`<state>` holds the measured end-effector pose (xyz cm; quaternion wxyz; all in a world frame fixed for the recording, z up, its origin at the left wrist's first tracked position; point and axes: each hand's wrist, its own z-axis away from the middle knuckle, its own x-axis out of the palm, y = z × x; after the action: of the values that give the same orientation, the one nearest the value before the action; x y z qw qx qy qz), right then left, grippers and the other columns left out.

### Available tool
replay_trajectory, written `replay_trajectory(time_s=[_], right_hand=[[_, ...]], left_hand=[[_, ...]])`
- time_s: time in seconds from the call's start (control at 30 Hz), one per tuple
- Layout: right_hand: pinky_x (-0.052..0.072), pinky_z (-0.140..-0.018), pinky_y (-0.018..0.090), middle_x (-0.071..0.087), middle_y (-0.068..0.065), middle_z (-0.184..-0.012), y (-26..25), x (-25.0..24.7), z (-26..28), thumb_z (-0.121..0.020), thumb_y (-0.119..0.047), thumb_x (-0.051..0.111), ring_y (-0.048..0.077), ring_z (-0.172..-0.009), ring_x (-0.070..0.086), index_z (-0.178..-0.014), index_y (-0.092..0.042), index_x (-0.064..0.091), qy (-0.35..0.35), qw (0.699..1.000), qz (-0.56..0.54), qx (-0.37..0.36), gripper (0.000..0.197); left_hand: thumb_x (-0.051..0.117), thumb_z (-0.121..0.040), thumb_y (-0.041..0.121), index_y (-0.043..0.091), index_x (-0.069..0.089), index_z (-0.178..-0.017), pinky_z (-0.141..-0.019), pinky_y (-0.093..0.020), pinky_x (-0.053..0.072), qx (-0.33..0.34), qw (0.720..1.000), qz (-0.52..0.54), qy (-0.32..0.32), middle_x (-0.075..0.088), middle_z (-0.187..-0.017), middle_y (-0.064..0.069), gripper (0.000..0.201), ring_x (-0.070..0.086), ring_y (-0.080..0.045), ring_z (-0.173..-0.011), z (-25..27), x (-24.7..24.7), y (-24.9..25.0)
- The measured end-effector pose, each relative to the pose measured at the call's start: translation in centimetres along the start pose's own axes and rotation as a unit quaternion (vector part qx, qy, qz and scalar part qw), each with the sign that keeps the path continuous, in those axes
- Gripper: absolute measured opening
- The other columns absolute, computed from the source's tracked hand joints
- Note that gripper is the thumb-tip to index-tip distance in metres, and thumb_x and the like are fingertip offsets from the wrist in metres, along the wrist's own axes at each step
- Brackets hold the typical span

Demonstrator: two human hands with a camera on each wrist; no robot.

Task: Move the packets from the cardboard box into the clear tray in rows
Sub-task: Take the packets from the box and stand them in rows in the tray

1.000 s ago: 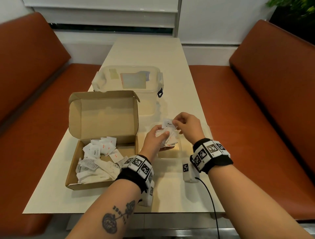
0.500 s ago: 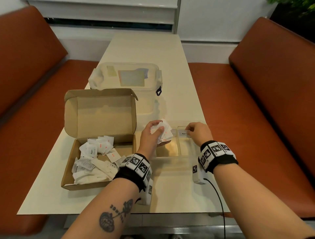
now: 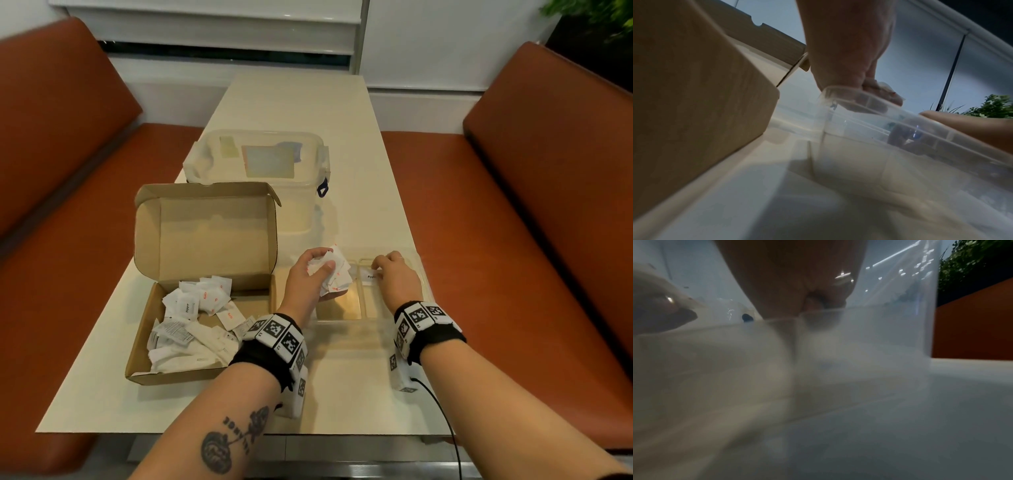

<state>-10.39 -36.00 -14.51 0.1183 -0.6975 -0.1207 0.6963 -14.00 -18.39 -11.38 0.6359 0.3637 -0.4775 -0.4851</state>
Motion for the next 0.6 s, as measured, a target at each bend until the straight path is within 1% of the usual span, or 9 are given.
replay_trajectory(time_s=[0.1, 0.2, 0.27, 0.33, 0.43, 0.6], right_hand=[[0.044, -0.063, 0.031, 0.05, 0.011, -0.111, -0.15, -0.02, 0.03, -0.091, -0.001, 0.046, 0.03, -0.081, 0.056, -0.105, -0.007, 0.054, 0.006, 1.0, 0.01, -0.003, 0.017], [0.037, -0.057, 0.031, 0.048, 0.011, -0.106, -0.31, 0.05, 0.09, -0.088, 0.003, 0.045, 0.026, -0.069, 0.047, -0.103, -0.006, 0.05, 0.019, 1.0, 0.024, -0.002, 0.018], [0.034, -0.055, 0.029, 0.048, 0.01, -0.104, -0.29, 0.07, 0.18, -0.087, 0.003, 0.045, 0.026, -0.066, 0.045, -0.098, -0.006, 0.051, 0.018, 1.0, 0.021, -0.007, 0.016], [0.032, -0.055, 0.027, 0.048, 0.009, -0.102, -0.18, 0.1, 0.24, -0.086, 0.002, 0.046, 0.027, -0.068, 0.049, -0.094, -0.007, 0.055, 0.006, 0.999, 0.026, -0.017, 0.015], [0.034, -0.057, 0.026, 0.05, 0.005, -0.103, -0.06, 0.28, 0.31, -0.085, 0.001, 0.047, 0.026, -0.076, 0.056, -0.092, -0.011, 0.06, -0.022, 0.998, 0.053, -0.031, 0.019], [0.038, -0.061, 0.025, 0.055, 0.004, -0.106, -0.03, 0.4, 0.1, -0.091, -0.008, 0.048, 0.025, -0.082, 0.061, -0.098, -0.014, 0.067, -0.034, 0.995, 0.085, -0.036, 0.021]], left_hand=[[0.057, -0.094, 0.008, 0.017, 0.058, -0.11, -0.064, -0.034, 0.061, 0.0, 1.0, -0.003, -0.003, 0.053, -0.128, -0.017, 0.019, 0.064, -0.025, -0.094, -0.03, -0.01, -0.06], [0.057, -0.094, 0.008, 0.017, 0.058, -0.109, -0.061, -0.032, 0.06, 0.0, 1.0, -0.003, -0.004, 0.053, -0.127, -0.016, 0.018, 0.064, -0.025, -0.095, -0.12, -0.01, -0.09], [0.057, -0.094, 0.008, 0.018, 0.059, -0.11, -0.06, -0.031, 0.06, -0.001, 1.0, -0.003, -0.002, 0.053, -0.127, -0.016, 0.019, 0.064, -0.025, -0.095, -0.19, -0.02, -0.12], [0.057, -0.093, 0.007, 0.018, 0.059, -0.11, -0.06, -0.031, 0.059, -0.003, 1.0, -0.005, 0.002, 0.052, -0.128, -0.016, 0.02, 0.063, -0.027, -0.098, -0.31, 0.02, -0.16], [0.058, -0.093, 0.007, 0.017, 0.059, -0.11, -0.061, -0.033, 0.06, -0.002, 1.0, -0.005, 0.003, 0.052, -0.128, -0.016, 0.02, 0.063, -0.03, -0.101, -0.46, 0.08, -0.22], [0.058, -0.093, 0.007, 0.021, 0.06, -0.104, -0.064, -0.036, 0.061, -0.003, 1.0, -0.002, -0.001, 0.052, -0.129, -0.018, 0.018, 0.063, -0.031, -0.103, -0.49, 0.05, -0.22]])
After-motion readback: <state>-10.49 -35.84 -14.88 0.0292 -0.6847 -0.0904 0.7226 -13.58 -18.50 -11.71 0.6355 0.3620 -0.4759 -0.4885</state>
